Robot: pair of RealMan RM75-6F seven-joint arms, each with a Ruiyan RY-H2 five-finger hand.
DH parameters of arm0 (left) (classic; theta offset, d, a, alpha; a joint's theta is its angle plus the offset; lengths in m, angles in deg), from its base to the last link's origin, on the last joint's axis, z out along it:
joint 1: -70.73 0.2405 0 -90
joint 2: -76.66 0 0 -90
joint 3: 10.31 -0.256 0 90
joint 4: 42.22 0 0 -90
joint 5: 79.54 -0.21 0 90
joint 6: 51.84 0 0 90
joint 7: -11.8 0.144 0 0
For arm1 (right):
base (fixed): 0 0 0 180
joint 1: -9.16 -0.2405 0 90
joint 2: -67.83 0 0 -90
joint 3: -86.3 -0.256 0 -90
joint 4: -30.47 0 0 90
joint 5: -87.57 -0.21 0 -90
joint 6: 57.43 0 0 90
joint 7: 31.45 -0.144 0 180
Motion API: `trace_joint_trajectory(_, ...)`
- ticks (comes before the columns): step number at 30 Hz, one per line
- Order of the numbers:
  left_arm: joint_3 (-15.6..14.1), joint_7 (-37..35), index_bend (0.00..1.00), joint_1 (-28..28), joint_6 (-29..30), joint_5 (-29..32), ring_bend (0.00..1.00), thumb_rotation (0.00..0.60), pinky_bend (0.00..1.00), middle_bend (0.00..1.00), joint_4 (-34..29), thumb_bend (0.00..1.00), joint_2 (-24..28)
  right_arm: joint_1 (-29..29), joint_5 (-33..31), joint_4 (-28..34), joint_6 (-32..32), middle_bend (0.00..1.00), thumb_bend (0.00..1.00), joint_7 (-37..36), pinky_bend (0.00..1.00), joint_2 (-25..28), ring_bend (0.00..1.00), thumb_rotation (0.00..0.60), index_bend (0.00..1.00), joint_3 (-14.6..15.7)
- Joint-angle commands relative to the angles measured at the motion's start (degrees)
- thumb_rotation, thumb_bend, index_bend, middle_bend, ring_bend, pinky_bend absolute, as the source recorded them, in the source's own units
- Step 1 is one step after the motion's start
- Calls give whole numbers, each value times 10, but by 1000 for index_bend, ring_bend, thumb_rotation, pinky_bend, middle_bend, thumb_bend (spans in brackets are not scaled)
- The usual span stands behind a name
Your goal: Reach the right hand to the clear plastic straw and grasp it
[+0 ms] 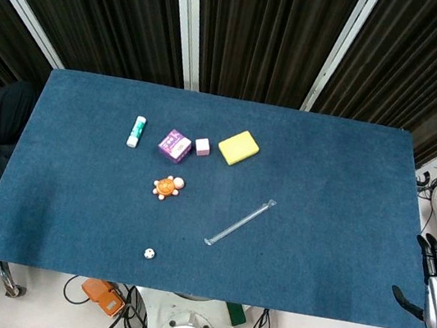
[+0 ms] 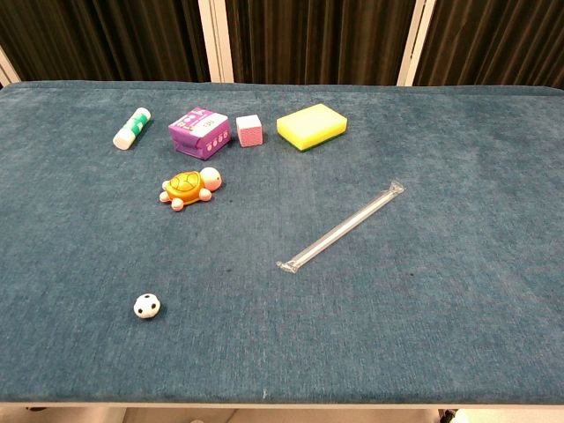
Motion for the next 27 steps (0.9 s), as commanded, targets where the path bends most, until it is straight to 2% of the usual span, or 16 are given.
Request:
trace_joint_trajectory(1, 0, 0, 146, 0, 0, 0, 14, 600, 92, 0, 0, 324, 0, -1, 0, 1, 4, 107, 302, 0, 67, 1, 115, 600, 125, -1)
trace_joint_trajectory(10, 0, -1, 146, 1, 1, 3, 14, 600, 92, 0, -3, 324, 0, -5, 0, 0, 19, 107, 302, 2, 67, -1, 115, 600, 125, -4)
trace_joint_trajectory(14, -2, 1, 146, 3, 4, -2, 14, 600, 92, 0, -5, 324, -2, -25, 11, -10, 47, 107, 302, 17, 73, -13, 115, 600, 135, -7)
trace_joint_trajectory(17, -2, 2, 146, 3, 5, -3, 15, 600, 92, 0, -6, 324, -3, -62, 20, -16, 101, 107, 302, 15, 84, -16, 115, 600, 139, -10)
trace_joint_trajectory(22, 0, -1, 146, 2, 2, 0, 14, 600, 92, 0, -5, 324, -2, -165, 30, -31, 230, 107, 302, -24, 88, -15, 116, 600, 169, -38)
trace_joint_trajectory(27, 1, -8, 146, 3, 2, 3, 14, 600, 92, 0, -5, 324, 0, -274, 27, -85, 354, 107, 301, -52, 88, -60, 116, 600, 262, -69)
